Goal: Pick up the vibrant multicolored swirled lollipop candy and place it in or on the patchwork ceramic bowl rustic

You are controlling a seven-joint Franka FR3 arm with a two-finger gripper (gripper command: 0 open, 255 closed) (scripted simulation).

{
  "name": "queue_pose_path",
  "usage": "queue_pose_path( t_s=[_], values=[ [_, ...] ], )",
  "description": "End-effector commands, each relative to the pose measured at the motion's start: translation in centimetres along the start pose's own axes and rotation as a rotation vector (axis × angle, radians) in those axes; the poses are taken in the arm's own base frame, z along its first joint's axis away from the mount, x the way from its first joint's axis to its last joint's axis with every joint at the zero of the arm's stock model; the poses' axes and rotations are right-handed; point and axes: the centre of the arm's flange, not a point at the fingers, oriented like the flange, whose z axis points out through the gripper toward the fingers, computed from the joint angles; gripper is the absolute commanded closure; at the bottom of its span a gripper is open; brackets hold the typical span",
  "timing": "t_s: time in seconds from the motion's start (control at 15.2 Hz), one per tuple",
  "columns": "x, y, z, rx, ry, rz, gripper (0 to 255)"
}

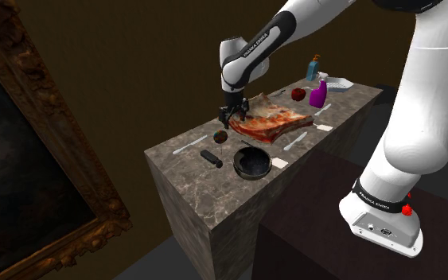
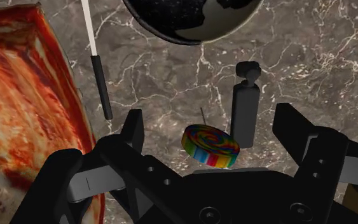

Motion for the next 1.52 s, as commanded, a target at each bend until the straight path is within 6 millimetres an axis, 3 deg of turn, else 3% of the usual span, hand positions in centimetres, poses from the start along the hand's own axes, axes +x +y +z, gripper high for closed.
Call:
queue_pose_path(
  t_s=[0.0, 0.4, 0.92, 1.45],
  values=[
    [1.7, -0.5, 1.5, 0.004, 0.011, 0.014, 0],
    [7.9, -1.6, 5.6, 0.016, 0.044, 0.053, 0],
    [8.2, -1.6, 9.7, 0.016, 0.044, 0.053, 0],
    [8.2, -1.6, 9.7, 0.016, 0.044, 0.053, 0]
  ],
)
